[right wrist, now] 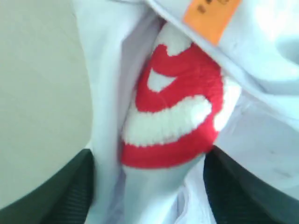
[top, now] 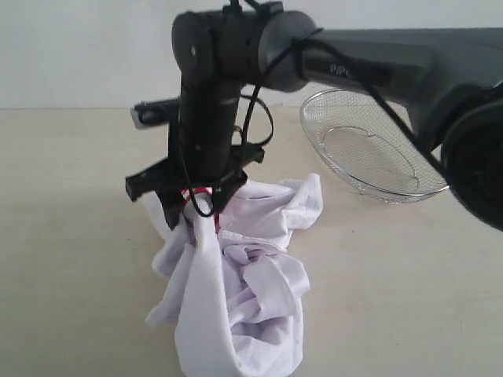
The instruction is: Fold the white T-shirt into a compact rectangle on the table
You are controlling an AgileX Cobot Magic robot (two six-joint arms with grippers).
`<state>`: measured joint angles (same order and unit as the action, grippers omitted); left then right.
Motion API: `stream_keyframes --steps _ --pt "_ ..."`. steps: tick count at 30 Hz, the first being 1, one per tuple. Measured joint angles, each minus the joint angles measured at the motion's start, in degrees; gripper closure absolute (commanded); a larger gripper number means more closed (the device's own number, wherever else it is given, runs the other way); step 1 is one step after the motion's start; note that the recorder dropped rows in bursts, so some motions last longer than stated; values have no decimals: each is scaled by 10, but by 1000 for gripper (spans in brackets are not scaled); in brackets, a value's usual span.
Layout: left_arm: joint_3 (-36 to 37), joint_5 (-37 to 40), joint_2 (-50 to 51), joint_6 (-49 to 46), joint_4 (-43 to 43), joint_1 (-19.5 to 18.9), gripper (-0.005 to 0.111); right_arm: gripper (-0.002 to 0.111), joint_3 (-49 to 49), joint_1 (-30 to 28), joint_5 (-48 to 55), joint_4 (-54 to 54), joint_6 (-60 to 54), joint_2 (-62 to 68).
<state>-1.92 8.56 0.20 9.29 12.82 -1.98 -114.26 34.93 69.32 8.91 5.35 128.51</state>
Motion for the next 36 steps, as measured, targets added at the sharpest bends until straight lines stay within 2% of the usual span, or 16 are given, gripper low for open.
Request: stream_keyframes --steps 8,9,11,13,19,27,31,36 --pt "0 0 0 0 0 0 102 51 -82 0 2 -85 3 -62" --pt "0 0 0 0 0 0 102 58 -83 0 2 -97 3 -65" --pt "0 0 0 0 0 0 102 79 -84 0 3 -126 3 -69" --pt "0 0 0 0 0 0 102 109 -84 0 4 -164 3 -70" --pt "0 4 0 0 33 0 102 109 -84 -27 5 -232 -19 -71" --pt "0 4 29 -13 84 0 102 109 -46 -119 5 -170 -53 -73" --pt "-11 8 95 -106 142 1 102 109 -31 -139 7 -146 -81 -52" --pt "-68 11 199 -262 239 29 102 109 -27 -139 7 -139 -92 -9"
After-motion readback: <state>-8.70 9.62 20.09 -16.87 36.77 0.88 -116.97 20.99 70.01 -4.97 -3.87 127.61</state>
